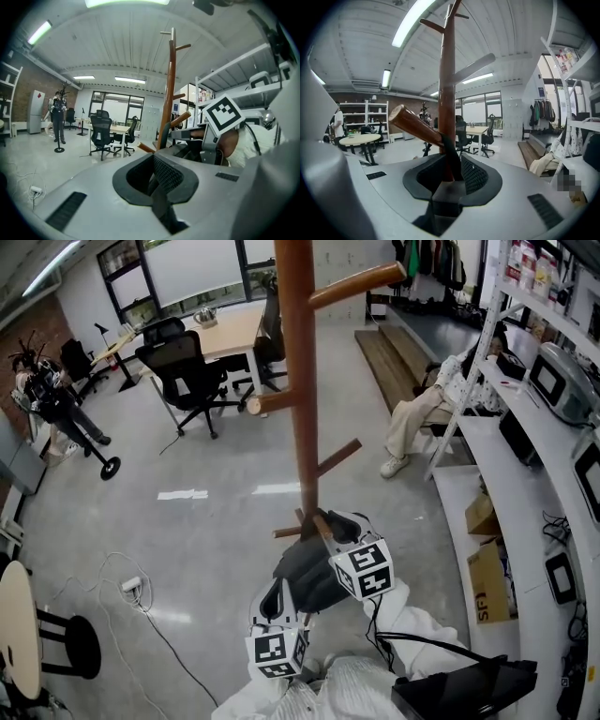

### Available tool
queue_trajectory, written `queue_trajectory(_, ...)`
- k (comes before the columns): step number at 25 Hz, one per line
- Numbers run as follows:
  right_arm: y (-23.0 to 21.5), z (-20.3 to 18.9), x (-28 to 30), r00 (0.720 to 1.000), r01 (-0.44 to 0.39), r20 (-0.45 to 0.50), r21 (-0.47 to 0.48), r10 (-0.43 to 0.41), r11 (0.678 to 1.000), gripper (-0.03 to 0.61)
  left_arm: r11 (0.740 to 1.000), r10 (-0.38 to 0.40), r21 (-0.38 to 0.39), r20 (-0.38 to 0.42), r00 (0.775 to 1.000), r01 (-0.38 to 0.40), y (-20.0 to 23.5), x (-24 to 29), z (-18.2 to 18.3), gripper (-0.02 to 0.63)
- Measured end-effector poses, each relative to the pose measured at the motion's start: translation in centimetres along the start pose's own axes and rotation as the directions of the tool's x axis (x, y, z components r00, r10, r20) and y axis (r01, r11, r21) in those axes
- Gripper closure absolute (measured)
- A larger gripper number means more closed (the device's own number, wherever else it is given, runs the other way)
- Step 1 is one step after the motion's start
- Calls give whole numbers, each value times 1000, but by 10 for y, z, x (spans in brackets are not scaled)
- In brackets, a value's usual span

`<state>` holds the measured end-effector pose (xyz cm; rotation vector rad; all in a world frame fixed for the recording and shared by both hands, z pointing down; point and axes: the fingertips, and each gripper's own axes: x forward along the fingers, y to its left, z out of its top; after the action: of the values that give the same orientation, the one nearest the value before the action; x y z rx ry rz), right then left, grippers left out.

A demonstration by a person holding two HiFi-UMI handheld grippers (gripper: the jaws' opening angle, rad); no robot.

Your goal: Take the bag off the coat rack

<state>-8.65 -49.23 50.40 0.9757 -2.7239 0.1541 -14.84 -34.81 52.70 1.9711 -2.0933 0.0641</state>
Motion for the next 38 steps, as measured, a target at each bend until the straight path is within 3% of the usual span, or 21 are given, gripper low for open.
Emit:
queue_trajectory(6, 2, 0, 10, 997, -65, -39, -55, 63, 996, 483, 1000, 12, -6, -17, 1000, -12, -1, -2, -6, 611)
queue_trajectory(11, 4, 0, 11, 997, -74, -41, -83, 71, 994, 485, 1000, 6, -5, -25, 1000, -6, -5, -2, -8, 611)
queue_trajectory(16, 4, 0, 9, 995, -89, -41, -74, 86, 993, 548, 1000, 0, -1, -35, 999, 0, -8, -2, -9, 611)
queue_trajectory(23, -1, 5, -2, 999, -52, 14, -3, 52, 999, 555, 1000, -19, -3, -31, 999, 19, -11, -2, -8, 611)
queue_trajectory(38, 1, 45, -40, 994, 10, 109, -4, -10, 1000, 555, 996, -85, -6, 7, 996, 85, -27, -8, 0, 611)
